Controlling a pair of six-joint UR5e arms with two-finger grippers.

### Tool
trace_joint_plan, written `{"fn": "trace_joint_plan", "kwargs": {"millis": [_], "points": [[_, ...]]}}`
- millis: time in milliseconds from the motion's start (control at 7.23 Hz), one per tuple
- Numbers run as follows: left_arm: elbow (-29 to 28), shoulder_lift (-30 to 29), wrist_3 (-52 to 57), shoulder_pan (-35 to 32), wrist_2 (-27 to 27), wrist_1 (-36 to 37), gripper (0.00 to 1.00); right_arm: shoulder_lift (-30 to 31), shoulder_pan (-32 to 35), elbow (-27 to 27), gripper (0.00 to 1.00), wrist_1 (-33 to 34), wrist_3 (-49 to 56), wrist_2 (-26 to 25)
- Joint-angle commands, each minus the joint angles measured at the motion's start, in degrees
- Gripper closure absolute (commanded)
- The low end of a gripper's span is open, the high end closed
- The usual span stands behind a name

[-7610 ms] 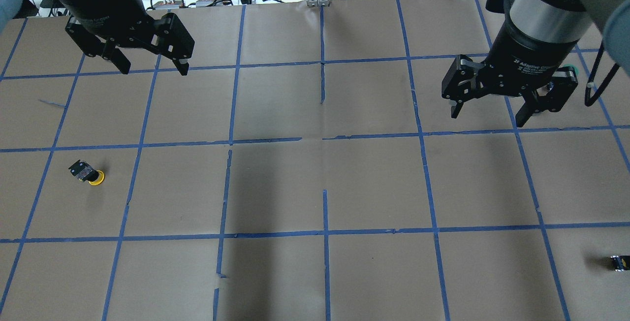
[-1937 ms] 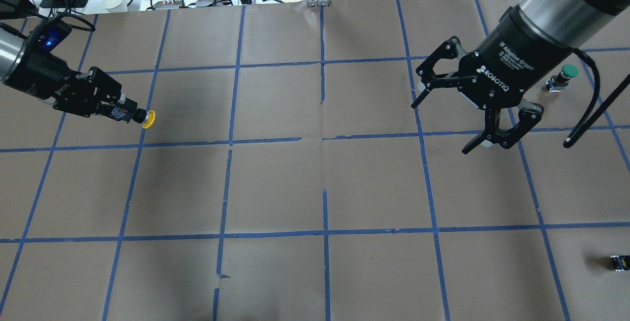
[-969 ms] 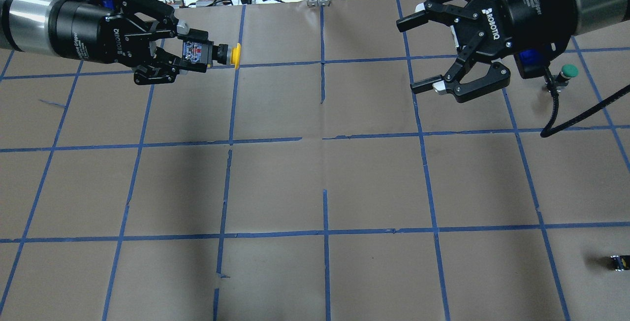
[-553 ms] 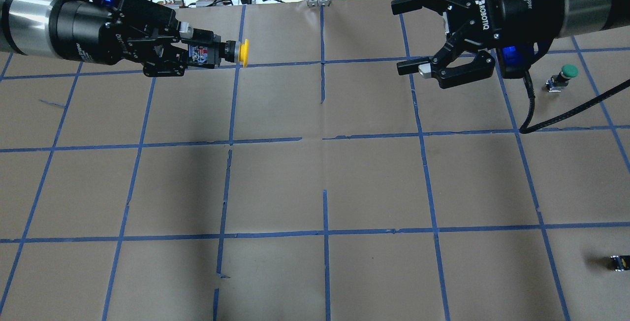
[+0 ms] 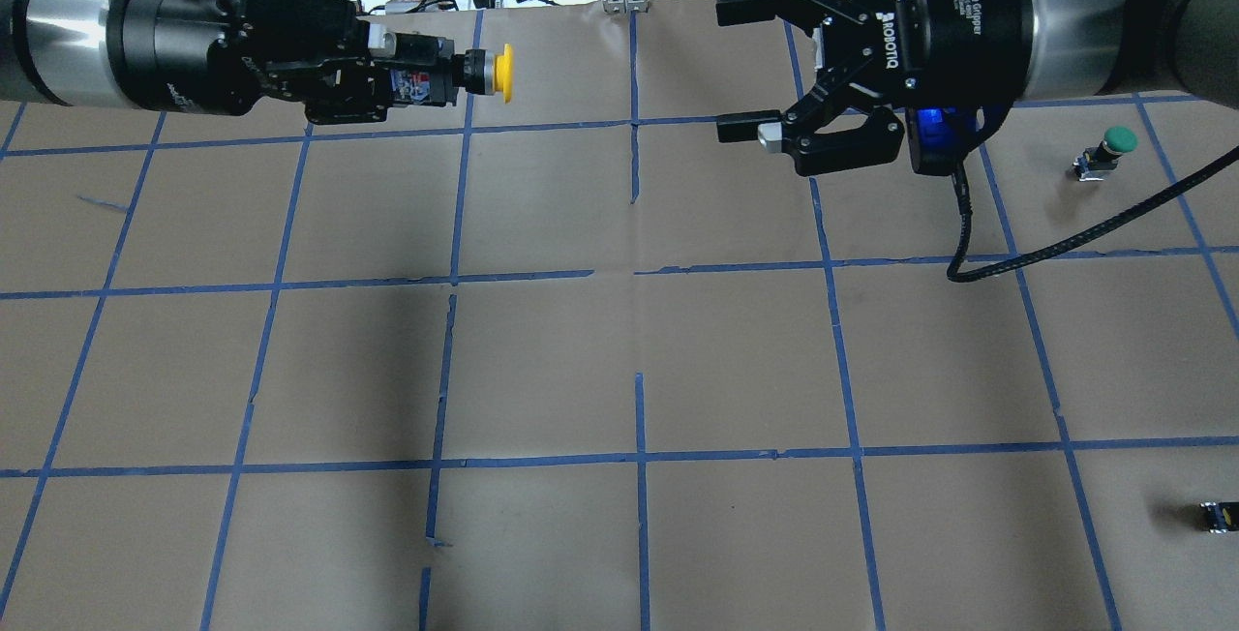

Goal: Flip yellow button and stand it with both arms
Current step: 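Bring the right gripper to the yellow cap while the left gripper holds the button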

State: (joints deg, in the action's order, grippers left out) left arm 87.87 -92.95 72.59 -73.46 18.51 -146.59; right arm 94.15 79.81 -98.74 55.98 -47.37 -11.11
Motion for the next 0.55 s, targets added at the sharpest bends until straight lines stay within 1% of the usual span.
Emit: {"fn": "trace_joint_plan", "kwargs": {"millis": [0, 138, 277, 415], "points": [[0.0, -0.5, 1.4, -1.1, -6.3, 1.8, 0.79, -1.4, 3.7, -0.1, 0.01, 0.3, -0.4, 1.2], [-0.1, -0.7, 2.0, -0.3, -6.4, 5.1, 0.79, -1.5, 5.1, 0.0, 0.01, 0.5, -0.4, 1.6], [-0.1, -0.8, 2.3, -0.4, -6.5, 5.6, 0.79, -1.5, 5.3, 0.3, 0.01, 0.5, -0.6, 4.6], [-0.1, -0.6, 2.5, -0.6, -6.6, 5.4, 0.79, -1.5, 5.3, 0.5, 0.02, 2.0, -1.3, 5.0]]}}
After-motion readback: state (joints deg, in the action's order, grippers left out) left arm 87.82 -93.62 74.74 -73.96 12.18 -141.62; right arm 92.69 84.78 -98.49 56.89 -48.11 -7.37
